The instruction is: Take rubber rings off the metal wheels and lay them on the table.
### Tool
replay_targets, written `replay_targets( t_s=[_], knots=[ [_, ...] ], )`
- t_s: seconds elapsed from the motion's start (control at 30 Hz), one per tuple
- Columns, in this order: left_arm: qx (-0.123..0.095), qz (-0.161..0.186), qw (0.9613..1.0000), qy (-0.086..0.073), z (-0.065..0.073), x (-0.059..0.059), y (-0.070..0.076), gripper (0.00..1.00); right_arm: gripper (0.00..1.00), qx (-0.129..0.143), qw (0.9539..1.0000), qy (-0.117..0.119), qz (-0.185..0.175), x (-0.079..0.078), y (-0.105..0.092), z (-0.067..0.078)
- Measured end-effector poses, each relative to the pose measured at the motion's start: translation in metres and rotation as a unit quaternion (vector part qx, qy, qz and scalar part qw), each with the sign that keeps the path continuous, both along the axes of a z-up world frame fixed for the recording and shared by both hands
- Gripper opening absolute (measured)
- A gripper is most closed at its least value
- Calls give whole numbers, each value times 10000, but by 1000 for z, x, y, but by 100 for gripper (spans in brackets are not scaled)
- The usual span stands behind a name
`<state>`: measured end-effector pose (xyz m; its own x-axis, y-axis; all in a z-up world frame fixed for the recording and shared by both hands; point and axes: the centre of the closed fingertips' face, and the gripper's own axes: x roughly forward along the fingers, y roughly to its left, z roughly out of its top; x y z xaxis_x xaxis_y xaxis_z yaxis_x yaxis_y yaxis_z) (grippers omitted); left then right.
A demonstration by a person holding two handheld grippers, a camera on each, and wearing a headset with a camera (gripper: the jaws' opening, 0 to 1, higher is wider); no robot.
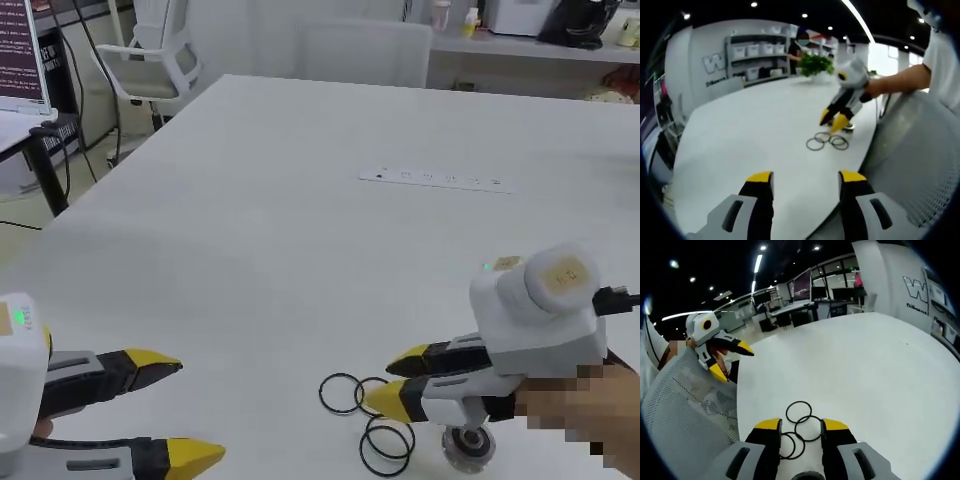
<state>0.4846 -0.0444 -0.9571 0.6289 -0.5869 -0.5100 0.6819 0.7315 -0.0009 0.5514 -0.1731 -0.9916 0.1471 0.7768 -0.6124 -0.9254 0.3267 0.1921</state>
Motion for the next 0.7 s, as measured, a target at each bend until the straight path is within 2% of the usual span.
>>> replay_targets(
  t_s=[0.17, 0.4, 0.5, 0.7],
  knots=[
    [-14, -3, 10000, -6, 0, 0, 0, 53, 36, 9, 9997, -146, 174, -2, -6, 10],
    [-3, -22, 10000, -19, 1, -1, 1, 54, 46, 90, 9996, -197, 167, -2, -18, 23],
    [-37, -11, 10000, -20, 2, 0, 0, 55, 47, 369, 9991, -154, 152, -5, -19, 35],
    [-154, 5, 9998, -79, 8, 3, -2, 57, 51, 522, 9981, -279, 185, -10, -25, 50]
  ],
)
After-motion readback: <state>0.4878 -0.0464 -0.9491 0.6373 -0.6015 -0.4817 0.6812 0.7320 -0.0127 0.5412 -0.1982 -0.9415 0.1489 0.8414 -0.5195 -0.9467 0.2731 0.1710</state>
